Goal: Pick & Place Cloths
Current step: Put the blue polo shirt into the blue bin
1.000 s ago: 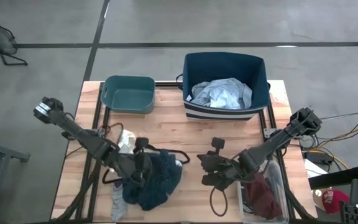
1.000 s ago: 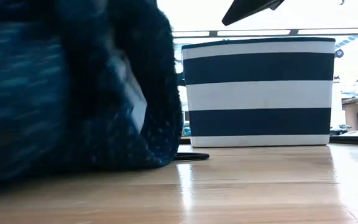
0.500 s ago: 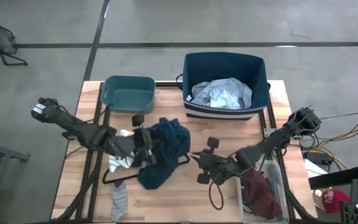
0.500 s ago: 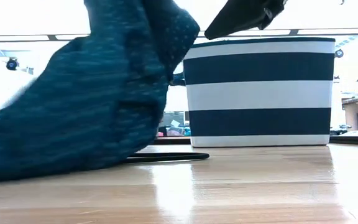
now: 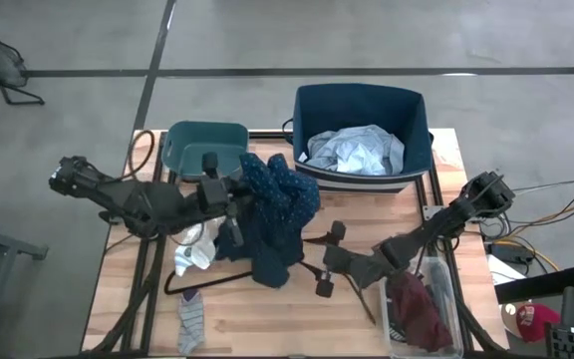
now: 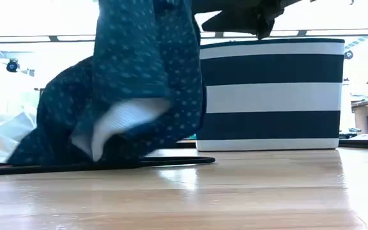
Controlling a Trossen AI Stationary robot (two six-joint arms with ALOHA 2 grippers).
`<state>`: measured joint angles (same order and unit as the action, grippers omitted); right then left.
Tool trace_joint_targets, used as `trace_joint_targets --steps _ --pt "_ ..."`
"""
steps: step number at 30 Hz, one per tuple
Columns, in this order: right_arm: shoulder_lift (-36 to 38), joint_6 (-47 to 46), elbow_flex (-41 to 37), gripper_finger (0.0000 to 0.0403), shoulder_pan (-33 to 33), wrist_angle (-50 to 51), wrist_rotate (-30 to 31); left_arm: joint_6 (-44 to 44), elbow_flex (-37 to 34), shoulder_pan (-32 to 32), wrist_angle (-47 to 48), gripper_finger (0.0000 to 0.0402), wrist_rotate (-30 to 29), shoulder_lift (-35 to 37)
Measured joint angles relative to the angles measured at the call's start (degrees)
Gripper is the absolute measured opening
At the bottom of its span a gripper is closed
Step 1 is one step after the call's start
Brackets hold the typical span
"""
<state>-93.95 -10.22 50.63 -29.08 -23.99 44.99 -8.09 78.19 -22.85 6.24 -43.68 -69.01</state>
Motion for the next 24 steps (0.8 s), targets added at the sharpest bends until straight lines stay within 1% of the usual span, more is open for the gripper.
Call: trace_joint_targets --steps 2,4,7,10,12,16,18,20,22,24 --pt "0.0 0.15 -1.31 0.0285 0.96 -4.69 -0.01 -0.67 0.67 0.01 -2.57 0.0036 2.59 0.0" --pt "0.0 -0.12 -2.02 0.0298 2.32 -7.18 -0.38 -1.05 0.75 0.34 -5.93 0.0036 5.84 -0.09" --pt "0.0 -1.85 -2.36 0.0314 4.63 -7.94 -1.49 -1.61 0.75 0.66 -9.75 0.0036 10.82 -0.73" --pt "-0.01 -2.34 -2.27 0.0325 6.91 -7.95 -2.75 -2.41 0.75 1.32 -13.46 0.0036 14.43 -1.91" --pt "-0.29 -1.89 -1.64 0.033 8.72 -8.12 -6.3 -2.68 0.87 1.93 -15.29 0.0036 15.98 -2.82" --pt "-2.18 -0.26 1.27 0.0328 11.93 -8.32 -15.72 -2.52 2.52 3.3 -16.37 0.0036 19.54 -5.03" --pt "-3.66 0.96 2.86 0.0312 12.6 -8.3 -16.72 -2.37 3.36 3.54 -16.41 0.0036 20.6 -6.07" --pt "-4.73 2.59 4.28 0.0274 12.81 -8.05 -16.61 -2.37 3.95 3.52 -15.6 0.0039 20.76 -6.79" --pt "-5.37 4.2 5.25 0.0213 12.8 -7.98 -16.6 -2.42 4.74 3.5 -12.81 0.0042 20.79 -6.99" --pt "-5.14 5.88 5.44 0.0131 12.68 -7.83 -16.7 -1.98 5.19 3.48 -9.56 0.0042 20.73 -6.9"
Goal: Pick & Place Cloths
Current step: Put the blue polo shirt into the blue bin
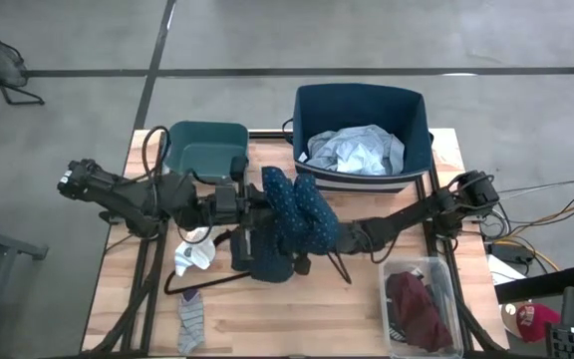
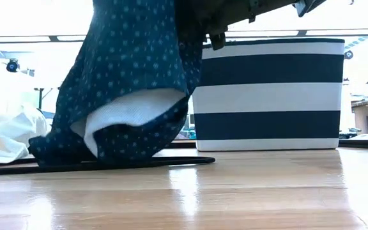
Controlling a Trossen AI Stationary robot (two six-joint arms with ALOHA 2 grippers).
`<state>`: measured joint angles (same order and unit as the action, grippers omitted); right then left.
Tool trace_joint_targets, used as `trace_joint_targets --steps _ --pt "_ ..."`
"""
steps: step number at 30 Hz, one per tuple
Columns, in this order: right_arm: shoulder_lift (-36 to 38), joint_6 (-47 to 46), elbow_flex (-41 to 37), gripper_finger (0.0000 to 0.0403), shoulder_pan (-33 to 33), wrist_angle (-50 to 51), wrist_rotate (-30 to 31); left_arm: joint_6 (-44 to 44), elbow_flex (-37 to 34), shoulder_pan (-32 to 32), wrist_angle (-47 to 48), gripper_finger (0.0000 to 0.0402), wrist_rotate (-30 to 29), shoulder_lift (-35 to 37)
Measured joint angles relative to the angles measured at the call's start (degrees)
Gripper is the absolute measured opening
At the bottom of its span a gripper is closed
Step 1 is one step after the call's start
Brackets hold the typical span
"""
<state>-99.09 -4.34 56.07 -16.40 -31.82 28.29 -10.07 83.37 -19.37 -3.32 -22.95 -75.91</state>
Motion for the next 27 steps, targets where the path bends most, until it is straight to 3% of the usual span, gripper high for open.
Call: trace_joint_targets --steps 2,3,10,14,17,23,27 --pt "0.4 1.49 -0.11 0.0047 -0.2 0.07 -0.94 0.88 -0.04 0.0 2.39 0.0041 -1.05 0.42" --pt "1.07 1.77 -0.43 0.0031 -0.36 0.32 -1.47 1.42 -0.04 0.0 4.01 0.0041 -1.61 0.6" --pt "8.58 6.1 -1.77 0.0011 -2.35 1.19 -1.53 5.01 -0.15 0.27 16.65 0.0044 -11.09 1.1" --pt "13.67 11.55 -1.49 0.001 -3.63 0.98 -1.53 7.74 -0.15 2.23 20.63 0.0044 -12.82 -0.33" --pt "17.15 13.82 -1.33 0.001 -3.62 1.2 -1.57 9.76 -0.15 4.62 20.67 0.0045 -11.03 -2.02" --pt "23.32 15.28 -1.67 0.0009 -1.89 1.88 -1.57 12.15 -0.22 10.11 20.38 0.0054 1.82 -5.32" --pt "27.13 18.26 -1.92 0.0009 -0.67 2.86 1.69 13.45 -0.21 11.26 21.11 0.0089 2.29 -5.59"
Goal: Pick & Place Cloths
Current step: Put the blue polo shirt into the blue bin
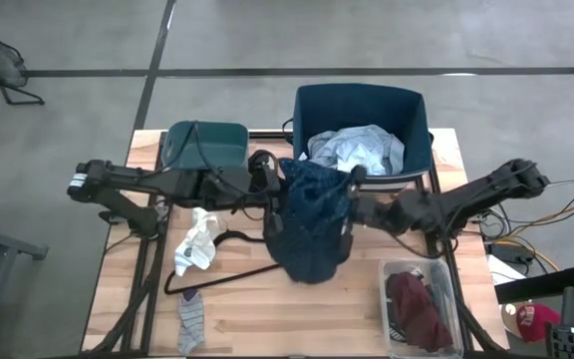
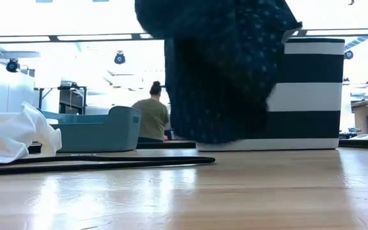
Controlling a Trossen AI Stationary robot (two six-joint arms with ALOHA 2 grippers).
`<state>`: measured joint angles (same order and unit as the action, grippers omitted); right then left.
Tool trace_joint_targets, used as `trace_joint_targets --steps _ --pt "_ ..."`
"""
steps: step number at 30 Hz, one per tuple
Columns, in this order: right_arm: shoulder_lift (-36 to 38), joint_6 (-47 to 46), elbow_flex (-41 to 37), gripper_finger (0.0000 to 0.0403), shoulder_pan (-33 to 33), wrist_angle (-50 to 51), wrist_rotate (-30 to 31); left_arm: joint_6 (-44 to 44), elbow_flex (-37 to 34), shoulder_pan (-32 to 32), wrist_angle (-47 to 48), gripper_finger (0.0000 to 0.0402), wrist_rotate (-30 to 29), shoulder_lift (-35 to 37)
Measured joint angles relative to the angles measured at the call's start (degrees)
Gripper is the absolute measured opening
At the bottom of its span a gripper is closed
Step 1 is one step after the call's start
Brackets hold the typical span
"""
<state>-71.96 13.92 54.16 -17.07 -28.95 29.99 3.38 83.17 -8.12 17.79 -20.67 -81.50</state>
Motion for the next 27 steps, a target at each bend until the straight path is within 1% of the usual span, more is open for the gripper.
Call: trace_joint_targets --steps 3,7,10,13,15,19,22,25,27 --pt "3.61 3.22 0.79 0.0009 1.47 0.85 6.46 1.53 0.01 0.19 0.51 0.0119 0.15 0.59" --pt "7.99 8.0 1.92 0.0009 3.99 2.56 12.16 1.85 0.01 -0.23 2.59 0.0153 0.51 1.87" --pt "10.71 12.05 3.04 0.0008 6.35 3.1 17.81 2.68 0.04 -0.33 4.51 0.0168 0.52 2.26" --pt "12.15 16.0 3.92 0.0008 9.98 3.15 22.77 2.73 0.03 -0.31 6.19 0.0173 0.5 2.26" --pt "12.35 17.86 4.62 0.0008 12.73 4.12 24.37 3.01 0.03 -0.31 6.97 0.0173 0.43 2.24" --pt "11.9 17.48 7.68 0.0008 18.72 10.21 24.47 4.49 0.03 -0.49 10.23 0.0174 0.32 2.19" --pt "10.09 17.4 10.54 0.0008 23.66 14.49 24.65 5.57 0.01 -0.79 12.82 0.0174 0.34 2.19" --pt "7.59 16.03 13.91 0.0008 28.91 20.92 25.74 7.5 -0.84 -1.06 13.57 0.0174 0.28 2.19" --pt "5.77 13.14 16.43 0.0008 32.69 27.2 25.72 8.19 -1.64 -1.2 13.65 0.0174 0.29 2.15"
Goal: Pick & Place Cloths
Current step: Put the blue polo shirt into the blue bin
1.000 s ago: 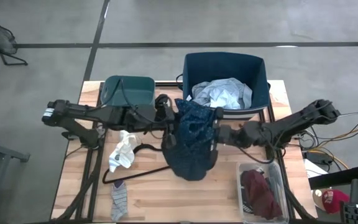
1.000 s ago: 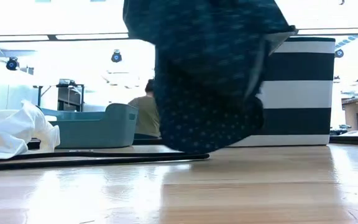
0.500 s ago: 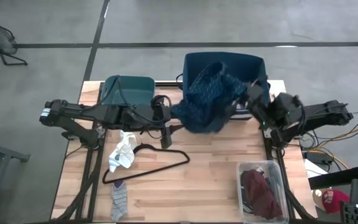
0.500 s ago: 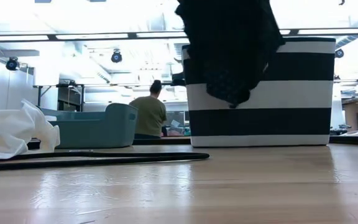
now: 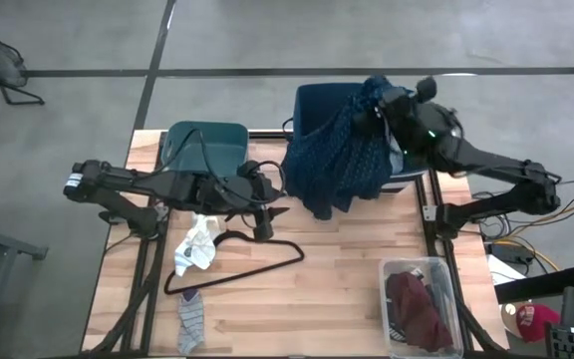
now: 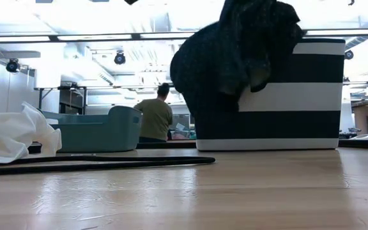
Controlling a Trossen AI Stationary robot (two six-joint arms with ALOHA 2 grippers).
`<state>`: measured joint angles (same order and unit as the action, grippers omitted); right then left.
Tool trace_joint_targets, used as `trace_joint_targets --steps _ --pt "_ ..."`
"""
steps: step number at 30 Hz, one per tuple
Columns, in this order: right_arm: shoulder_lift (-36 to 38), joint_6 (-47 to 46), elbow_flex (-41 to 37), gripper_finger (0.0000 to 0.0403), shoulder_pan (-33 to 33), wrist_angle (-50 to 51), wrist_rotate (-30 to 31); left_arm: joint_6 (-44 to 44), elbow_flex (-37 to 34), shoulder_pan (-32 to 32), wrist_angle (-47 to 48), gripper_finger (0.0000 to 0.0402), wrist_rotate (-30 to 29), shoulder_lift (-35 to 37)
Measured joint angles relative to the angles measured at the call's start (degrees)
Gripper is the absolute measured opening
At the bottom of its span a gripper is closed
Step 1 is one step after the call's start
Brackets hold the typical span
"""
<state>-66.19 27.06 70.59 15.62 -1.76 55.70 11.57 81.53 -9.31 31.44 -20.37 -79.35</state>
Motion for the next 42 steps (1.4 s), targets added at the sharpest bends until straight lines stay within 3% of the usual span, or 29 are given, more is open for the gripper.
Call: trace_joint_targets --steps 7,13,16,23,31,37,42 --pt "-7.96 -16.09 7.69 0.0008 12.37 24.4 -0.93 1.84 -3.04 -0.6 -0.02 0.0175 -0.01 0.0" --pt "-14.24 -26.61 11.86 0.0016 19.78 44.68 -17.16 2.63 -6.59 -2.24 -0.85 0.0175 -0.04 0.0" --pt "-16.62 -30.08 13.71 0.0034 21.42 50.52 -18.45 3.18 -8.25 -2.92 -1.38 0.0175 -0.17 0.0" --pt "-16.1 -29.95 17.97 0.0116 20.49 55.21 -18.31 3.81 -13.69 -4.46 -8.53 0.0175 -0.25 0.05" --pt "-8.48 -28.49 19.98 0.0216 14.96 56.2 -18.27 0.42 -22.1 -6.36 -22.56 0.0175 -2.39 0.46" --pt "-2.58 -35.59 20.3 0.0256 14.65 57.85 -18.46 1.65 -30.47 -8.28 -36.41 0.0175 -2.34 0.46" --pt "-0.84 -46.51 20.27 0.0266 16.35 67.04 -27.66 1.92 -37.88 -9.97 -50.39 0.0175 -2.13 0.46"
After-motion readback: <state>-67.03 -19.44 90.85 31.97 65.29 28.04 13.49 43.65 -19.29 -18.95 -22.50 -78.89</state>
